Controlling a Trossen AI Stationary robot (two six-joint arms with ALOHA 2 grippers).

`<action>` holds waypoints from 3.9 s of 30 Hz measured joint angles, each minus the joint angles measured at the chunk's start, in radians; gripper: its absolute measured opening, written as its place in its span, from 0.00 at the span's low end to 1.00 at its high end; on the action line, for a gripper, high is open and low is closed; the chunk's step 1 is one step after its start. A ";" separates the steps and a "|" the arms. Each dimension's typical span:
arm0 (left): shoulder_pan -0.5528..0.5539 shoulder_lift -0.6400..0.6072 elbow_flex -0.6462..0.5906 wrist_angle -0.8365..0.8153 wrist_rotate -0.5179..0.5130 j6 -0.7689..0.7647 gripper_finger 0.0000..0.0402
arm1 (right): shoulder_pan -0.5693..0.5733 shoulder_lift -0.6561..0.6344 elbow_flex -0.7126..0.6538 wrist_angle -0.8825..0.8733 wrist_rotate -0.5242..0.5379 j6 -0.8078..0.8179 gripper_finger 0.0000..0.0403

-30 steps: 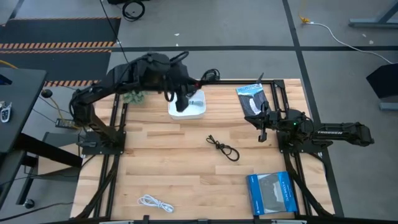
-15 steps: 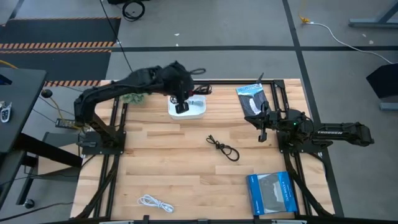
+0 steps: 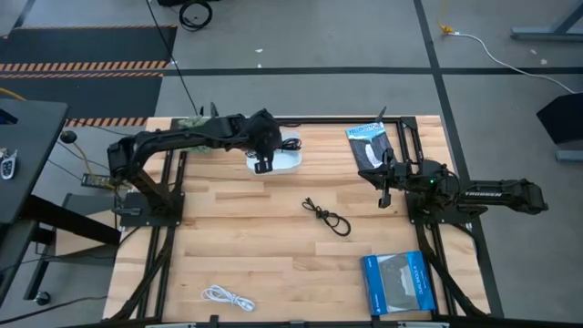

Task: Pick and place USB-C Cables
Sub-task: Put the bottom black charger cable into the white bin, then put the white charger cable into the white bin

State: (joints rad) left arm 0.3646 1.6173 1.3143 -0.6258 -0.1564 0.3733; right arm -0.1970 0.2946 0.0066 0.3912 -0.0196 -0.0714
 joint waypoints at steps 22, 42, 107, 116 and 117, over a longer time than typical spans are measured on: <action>0.038 0.001 -0.250 0.409 0.001 -0.034 0.18 | 0.000 0.000 0.000 0.000 0.000 0.000 0.05; 0.038 0.121 -0.277 0.425 0.007 -0.039 0.18 | 0.000 0.000 0.000 0.000 0.000 0.000 0.05; -0.075 0.101 0.233 -0.198 0.104 -0.127 0.35 | 0.000 0.000 0.000 0.004 0.000 0.000 0.05; -0.112 -0.020 0.237 -0.137 0.189 -0.229 0.33 | 0.000 0.000 0.000 0.004 0.000 0.000 0.05; -0.119 -0.036 0.237 -0.118 0.198 -0.237 0.33 | 0.000 0.000 0.000 0.004 0.000 0.000 0.05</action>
State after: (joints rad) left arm 0.2459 1.5817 1.5517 -0.7435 0.0418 0.1359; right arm -0.1967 0.2943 0.0063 0.3950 -0.0200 -0.0715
